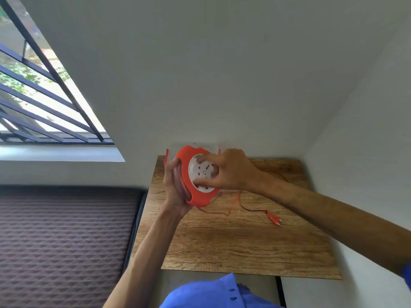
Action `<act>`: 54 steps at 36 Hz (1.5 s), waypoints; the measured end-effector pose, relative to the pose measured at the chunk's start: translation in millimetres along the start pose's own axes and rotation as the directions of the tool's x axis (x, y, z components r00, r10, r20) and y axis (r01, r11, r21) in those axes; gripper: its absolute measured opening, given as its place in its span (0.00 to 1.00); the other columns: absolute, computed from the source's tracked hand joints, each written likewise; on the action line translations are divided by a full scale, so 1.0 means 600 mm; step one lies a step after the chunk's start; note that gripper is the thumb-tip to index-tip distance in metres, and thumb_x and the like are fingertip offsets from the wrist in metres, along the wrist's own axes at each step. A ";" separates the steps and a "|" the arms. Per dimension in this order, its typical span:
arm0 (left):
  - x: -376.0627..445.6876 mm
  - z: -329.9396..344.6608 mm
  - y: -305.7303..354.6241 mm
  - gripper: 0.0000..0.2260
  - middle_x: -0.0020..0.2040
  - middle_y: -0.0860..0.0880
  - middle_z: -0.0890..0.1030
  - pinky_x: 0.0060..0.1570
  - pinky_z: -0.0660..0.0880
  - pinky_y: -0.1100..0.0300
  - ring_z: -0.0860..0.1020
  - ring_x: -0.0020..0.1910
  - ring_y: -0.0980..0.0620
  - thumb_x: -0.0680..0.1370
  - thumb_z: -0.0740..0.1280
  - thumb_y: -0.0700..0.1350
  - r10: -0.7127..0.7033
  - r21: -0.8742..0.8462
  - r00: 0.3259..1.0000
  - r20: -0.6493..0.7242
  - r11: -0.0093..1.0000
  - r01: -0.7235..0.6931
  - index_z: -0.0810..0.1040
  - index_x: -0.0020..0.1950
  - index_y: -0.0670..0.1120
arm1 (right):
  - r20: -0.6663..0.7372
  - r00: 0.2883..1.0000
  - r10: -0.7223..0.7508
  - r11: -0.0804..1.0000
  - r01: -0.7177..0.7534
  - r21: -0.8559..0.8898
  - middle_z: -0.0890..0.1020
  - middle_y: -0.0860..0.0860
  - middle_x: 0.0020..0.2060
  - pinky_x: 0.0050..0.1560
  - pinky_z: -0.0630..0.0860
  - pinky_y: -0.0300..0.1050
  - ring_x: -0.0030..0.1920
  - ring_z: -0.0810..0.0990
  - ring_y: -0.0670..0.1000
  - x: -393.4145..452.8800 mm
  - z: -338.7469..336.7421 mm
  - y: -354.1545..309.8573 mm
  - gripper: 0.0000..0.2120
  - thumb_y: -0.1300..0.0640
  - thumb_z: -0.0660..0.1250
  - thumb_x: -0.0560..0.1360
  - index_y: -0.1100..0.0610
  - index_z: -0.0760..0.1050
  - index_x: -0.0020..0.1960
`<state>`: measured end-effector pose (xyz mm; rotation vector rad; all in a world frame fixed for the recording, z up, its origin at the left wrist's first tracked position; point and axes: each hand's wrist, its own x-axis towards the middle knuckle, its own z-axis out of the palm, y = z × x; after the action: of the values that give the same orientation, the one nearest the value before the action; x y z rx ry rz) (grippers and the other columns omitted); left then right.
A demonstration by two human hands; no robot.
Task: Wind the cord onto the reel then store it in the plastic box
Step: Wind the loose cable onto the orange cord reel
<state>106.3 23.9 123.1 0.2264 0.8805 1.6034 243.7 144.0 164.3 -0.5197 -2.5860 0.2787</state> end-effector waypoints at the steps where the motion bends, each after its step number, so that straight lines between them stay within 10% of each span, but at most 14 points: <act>1: -0.001 0.005 -0.002 0.30 0.68 0.33 0.82 0.75 0.60 0.18 0.74 0.71 0.27 0.84 0.58 0.66 -0.009 -0.007 1.000 -0.009 1.000 0.009 0.87 0.65 0.44 | 0.011 0.985 0.175 0.982 -0.175 0.066 0.84 0.44 0.31 0.34 0.76 0.40 0.30 0.83 0.47 0.007 0.004 -0.006 0.27 0.27 0.73 0.70 0.49 0.88 0.51; 4: 0.000 0.015 -0.008 0.31 0.79 0.27 0.70 0.75 0.51 0.15 0.65 0.79 0.22 0.84 0.59 0.66 -0.015 -0.024 0.999 -0.049 1.000 0.014 0.85 0.67 0.42 | 0.128 0.889 0.439 0.891 -0.449 0.062 0.78 0.46 0.21 0.27 0.70 0.40 0.22 0.76 0.45 0.029 0.010 -0.007 0.34 0.24 0.68 0.73 0.54 0.80 0.28; 8: 0.006 0.008 -0.013 0.31 0.73 0.30 0.73 0.75 0.50 0.15 0.67 0.77 0.24 0.85 0.57 0.66 0.004 -0.032 1.000 -0.020 0.999 -0.005 0.84 0.67 0.43 | 0.241 0.838 0.490 0.831 -0.532 0.163 0.83 0.50 0.24 0.32 0.76 0.38 0.27 0.83 0.51 0.019 0.019 0.000 0.34 0.35 0.63 0.83 0.58 0.84 0.30; 13: 0.005 -0.001 -0.007 0.31 0.63 0.37 0.83 0.68 0.75 0.32 0.81 0.63 0.35 0.84 0.55 0.66 0.080 -0.013 0.997 0.004 0.997 -0.080 0.85 0.66 0.44 | -0.061 0.992 0.108 0.994 -0.108 -0.001 0.86 0.50 0.39 0.30 0.80 0.46 0.31 0.82 0.50 -0.005 0.025 -0.002 0.14 0.46 0.66 0.84 0.55 0.84 0.51; 18: 0.002 -0.012 0.009 0.32 0.58 0.40 0.85 0.53 0.84 0.45 0.85 0.55 0.41 0.82 0.60 0.67 0.079 -0.011 0.997 -0.002 0.997 -0.079 0.82 0.68 0.43 | 0.146 0.937 -0.316 0.943 0.327 -0.059 0.75 0.54 0.69 0.33 0.72 0.34 0.48 0.82 0.51 -0.015 0.011 0.020 0.24 0.50 0.66 0.83 0.43 0.70 0.77; 25: -0.003 -0.016 0.002 0.33 0.58 0.38 0.86 0.58 0.80 0.37 0.85 0.55 0.37 0.80 0.60 0.70 -0.015 -0.013 0.999 0.034 1.000 0.015 0.89 0.63 0.45 | 0.216 0.858 -0.466 0.825 0.510 -0.243 0.82 0.58 0.64 0.30 0.79 0.41 0.38 0.85 0.54 -0.011 0.002 0.028 0.25 0.46 0.68 0.82 0.42 0.69 0.79; 30: 0.000 -0.007 -0.008 0.30 0.57 0.42 0.89 0.68 0.72 0.30 0.85 0.58 0.39 0.87 0.52 0.64 0.063 0.014 0.991 0.115 0.998 -0.065 0.90 0.60 0.49 | 0.024 0.998 -0.066 0.996 0.068 -0.050 0.83 0.46 0.32 0.34 0.78 0.42 0.31 0.82 0.52 -0.008 0.009 -0.001 0.31 0.31 0.70 0.72 0.52 0.82 0.65; 36: 0.006 -0.004 -0.012 0.30 0.59 0.42 0.88 0.59 0.80 0.37 0.86 0.58 0.40 0.85 0.53 0.66 0.052 0.020 0.990 0.133 0.998 -0.055 0.87 0.64 0.48 | 0.062 0.931 0.361 0.932 -0.362 0.005 0.76 0.45 0.22 0.28 0.66 0.36 0.24 0.75 0.45 0.023 0.019 -0.012 0.33 0.28 0.62 0.79 0.52 0.77 0.28; 39: 0.011 -0.011 -0.010 0.29 0.59 0.43 0.87 0.65 0.71 0.27 0.85 0.57 0.39 0.85 0.52 0.65 0.046 0.059 0.986 0.160 0.997 -0.056 0.87 0.64 0.50 | 0.118 0.884 0.453 0.879 -0.464 0.106 0.82 0.53 0.25 0.29 0.76 0.46 0.25 0.81 0.52 0.015 0.029 -0.010 0.36 0.33 0.60 0.84 0.60 0.81 0.31; 43: 0.009 -0.014 -0.013 0.30 0.57 0.43 0.89 0.61 0.79 0.33 0.87 0.55 0.42 0.84 0.55 0.67 0.044 0.049 0.984 0.172 0.997 -0.053 0.89 0.63 0.49 | -0.128 0.992 0.002 0.967 -0.034 -0.253 0.78 0.54 0.25 0.21 0.73 0.46 0.21 0.75 0.55 -0.005 0.032 -0.011 0.17 0.53 0.70 0.83 0.62 0.81 0.39; 45: 0.007 -0.015 -0.011 0.32 0.56 0.41 0.88 0.55 0.84 0.43 0.86 0.55 0.42 0.84 0.56 0.67 0.068 0.011 0.991 0.117 0.998 -0.069 0.86 0.65 0.44 | -0.002 0.970 -0.242 0.923 0.229 -0.309 0.85 0.55 0.41 0.25 0.77 0.48 0.32 0.82 0.56 -0.015 0.026 -0.007 0.10 0.54 0.65 0.84 0.60 0.81 0.55; 49: 0.004 -0.021 0.001 0.33 0.59 0.39 0.85 0.55 0.83 0.44 0.85 0.57 0.40 0.82 0.59 0.67 0.101 0.021 0.992 0.078 0.994 -0.103 0.79 0.71 0.41 | 0.244 0.912 -0.331 0.908 0.378 -0.181 0.76 0.60 0.72 0.38 0.84 0.52 0.53 0.85 0.59 -0.023 -0.001 0.013 0.20 0.49 0.60 0.86 0.49 0.70 0.77; 54: -0.001 -0.020 0.011 0.36 0.63 0.36 0.82 0.58 0.80 0.36 0.82 0.59 0.35 0.80 0.60 0.69 0.003 0.084 0.997 0.073 0.996 -0.009 0.79 0.73 0.41 | 0.386 0.811 -0.440 0.810 0.543 -0.219 0.65 0.64 0.79 0.33 0.85 0.52 0.48 0.86 0.62 -0.027 -0.020 0.020 0.25 0.49 0.62 0.86 0.41 0.60 0.81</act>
<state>94.1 18.7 119.4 0.3451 0.8933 1.5552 266.5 149.4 164.1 0.1407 -2.9835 -0.2715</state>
